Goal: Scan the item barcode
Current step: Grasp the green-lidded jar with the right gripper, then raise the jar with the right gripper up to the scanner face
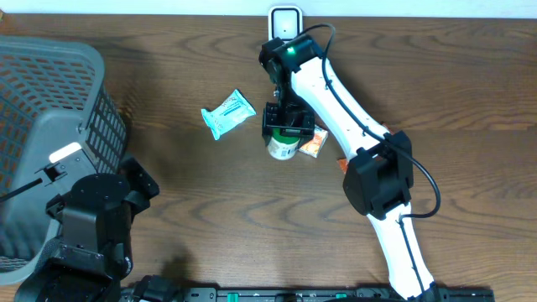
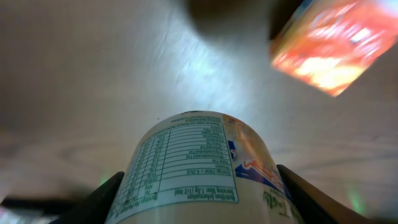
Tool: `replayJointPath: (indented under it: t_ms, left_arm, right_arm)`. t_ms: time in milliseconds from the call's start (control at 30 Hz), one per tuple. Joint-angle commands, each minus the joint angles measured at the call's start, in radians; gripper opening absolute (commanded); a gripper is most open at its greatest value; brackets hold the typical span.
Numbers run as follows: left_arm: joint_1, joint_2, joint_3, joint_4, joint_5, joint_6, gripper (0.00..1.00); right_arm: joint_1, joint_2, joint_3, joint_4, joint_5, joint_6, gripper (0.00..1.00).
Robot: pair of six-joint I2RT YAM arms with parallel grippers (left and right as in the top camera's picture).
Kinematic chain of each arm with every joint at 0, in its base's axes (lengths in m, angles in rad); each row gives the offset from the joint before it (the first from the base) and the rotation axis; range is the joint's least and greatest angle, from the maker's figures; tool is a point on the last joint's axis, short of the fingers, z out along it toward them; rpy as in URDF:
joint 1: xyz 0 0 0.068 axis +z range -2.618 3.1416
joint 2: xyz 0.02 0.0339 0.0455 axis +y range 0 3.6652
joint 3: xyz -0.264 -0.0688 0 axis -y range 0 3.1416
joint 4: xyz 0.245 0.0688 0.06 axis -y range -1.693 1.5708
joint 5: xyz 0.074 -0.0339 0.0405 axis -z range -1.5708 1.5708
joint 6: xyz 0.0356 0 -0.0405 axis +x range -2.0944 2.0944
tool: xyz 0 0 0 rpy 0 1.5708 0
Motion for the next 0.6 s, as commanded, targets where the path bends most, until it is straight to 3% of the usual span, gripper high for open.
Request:
replayJointPath:
  t_ms: [0,67,367,567]
  left_arm:
    - [0.005,0.001,-0.005,-0.005,0.04,-0.002,0.93]
    - [0.005,0.001,-0.005,-0.007,0.04,-0.002,0.93]
    - [0.005,0.001,-0.005,-0.01,0.04,-0.002,0.93]
    - [0.005,0.001,-0.005,-0.03,0.04,-0.002,0.93]
  right_arm:
    - [0.002,-0.026,0.014,-0.016,-0.098,-0.011,0.53]
    - [0.002,-0.026,0.014,-0.011,-0.084,-0.011,0.48]
    - [-0.035,-0.026,0.066,0.265,0.198,-0.015,0.49]
    - [-0.07,-0.026,0.182,0.5,0.363,-0.165,0.55]
